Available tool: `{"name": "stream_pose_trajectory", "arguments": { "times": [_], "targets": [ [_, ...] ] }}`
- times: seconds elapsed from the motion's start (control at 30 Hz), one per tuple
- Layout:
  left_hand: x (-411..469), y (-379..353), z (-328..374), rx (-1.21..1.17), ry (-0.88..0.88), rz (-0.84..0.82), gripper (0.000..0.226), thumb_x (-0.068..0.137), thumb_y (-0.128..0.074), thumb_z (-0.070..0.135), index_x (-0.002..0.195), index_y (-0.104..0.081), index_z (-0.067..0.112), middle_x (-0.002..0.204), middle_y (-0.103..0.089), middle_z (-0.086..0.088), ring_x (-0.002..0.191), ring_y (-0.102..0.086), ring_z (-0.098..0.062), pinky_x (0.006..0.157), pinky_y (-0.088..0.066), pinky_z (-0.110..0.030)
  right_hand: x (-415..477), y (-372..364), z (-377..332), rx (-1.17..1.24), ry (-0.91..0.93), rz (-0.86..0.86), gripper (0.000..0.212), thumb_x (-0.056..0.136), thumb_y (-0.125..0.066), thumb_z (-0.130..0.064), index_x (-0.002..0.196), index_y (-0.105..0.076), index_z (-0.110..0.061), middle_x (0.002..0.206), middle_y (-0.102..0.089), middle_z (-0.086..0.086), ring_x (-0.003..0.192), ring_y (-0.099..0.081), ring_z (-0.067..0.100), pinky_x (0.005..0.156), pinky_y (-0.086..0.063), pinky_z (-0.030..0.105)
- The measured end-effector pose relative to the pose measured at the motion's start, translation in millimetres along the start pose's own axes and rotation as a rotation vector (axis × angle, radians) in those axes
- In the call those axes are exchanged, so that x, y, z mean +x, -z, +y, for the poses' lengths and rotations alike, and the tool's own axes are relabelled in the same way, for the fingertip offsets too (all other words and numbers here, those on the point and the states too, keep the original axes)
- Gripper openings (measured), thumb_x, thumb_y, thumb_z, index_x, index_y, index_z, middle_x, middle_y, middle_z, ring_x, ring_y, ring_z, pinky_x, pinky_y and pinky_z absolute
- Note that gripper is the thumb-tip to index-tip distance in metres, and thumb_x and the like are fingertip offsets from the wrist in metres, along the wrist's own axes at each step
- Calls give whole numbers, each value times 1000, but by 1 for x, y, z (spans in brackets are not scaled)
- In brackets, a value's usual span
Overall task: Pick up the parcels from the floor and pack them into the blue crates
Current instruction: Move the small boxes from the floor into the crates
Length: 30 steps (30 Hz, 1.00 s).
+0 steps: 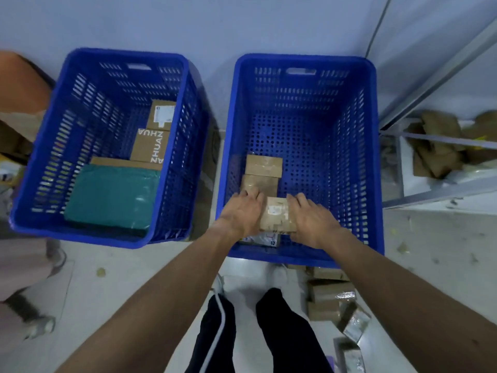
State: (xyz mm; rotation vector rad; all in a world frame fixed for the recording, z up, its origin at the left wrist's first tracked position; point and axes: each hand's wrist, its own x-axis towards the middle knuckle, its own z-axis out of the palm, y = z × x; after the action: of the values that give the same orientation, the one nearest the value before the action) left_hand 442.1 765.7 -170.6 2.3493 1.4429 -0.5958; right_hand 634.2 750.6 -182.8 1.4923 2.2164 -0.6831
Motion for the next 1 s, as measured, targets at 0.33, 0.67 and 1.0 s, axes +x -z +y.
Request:
{"name": "stream_pose_trajectory", "arguments": {
  "times": [0.33,0.67,1.0],
  "targets": [
    [70,-66,-7,61,29,-83,81,76,-80,39,136,-35,9,135,-34,-12,114,-51,-30,92,-47,-42,68,-72,26,82,-31,-1,106,77,-73,-52,153,-9,-14,138,-30,7,118,-48,28,91,-46,43],
    [138,-109,-23,183,111,-82,76,79,-75,30,137,-32,7,132,-37,-14,119,-44,-29,97,-45,-42,140,-107,38,53,-72,38,97,84,-71,-29,154,-7,-10,136,-30,9,106,-52,26,66,-36,33],
    [147,-148,-20,168,140,-265,73,87,-68,18,146,-29,3,147,-32,-20,133,-38,-33,101,-42,-43,153,-127,31,128,-34,-128,74,87,-62,-10,149,-21,-10,132,-36,11,98,-55,26,63,-35,35]
  ]
}}
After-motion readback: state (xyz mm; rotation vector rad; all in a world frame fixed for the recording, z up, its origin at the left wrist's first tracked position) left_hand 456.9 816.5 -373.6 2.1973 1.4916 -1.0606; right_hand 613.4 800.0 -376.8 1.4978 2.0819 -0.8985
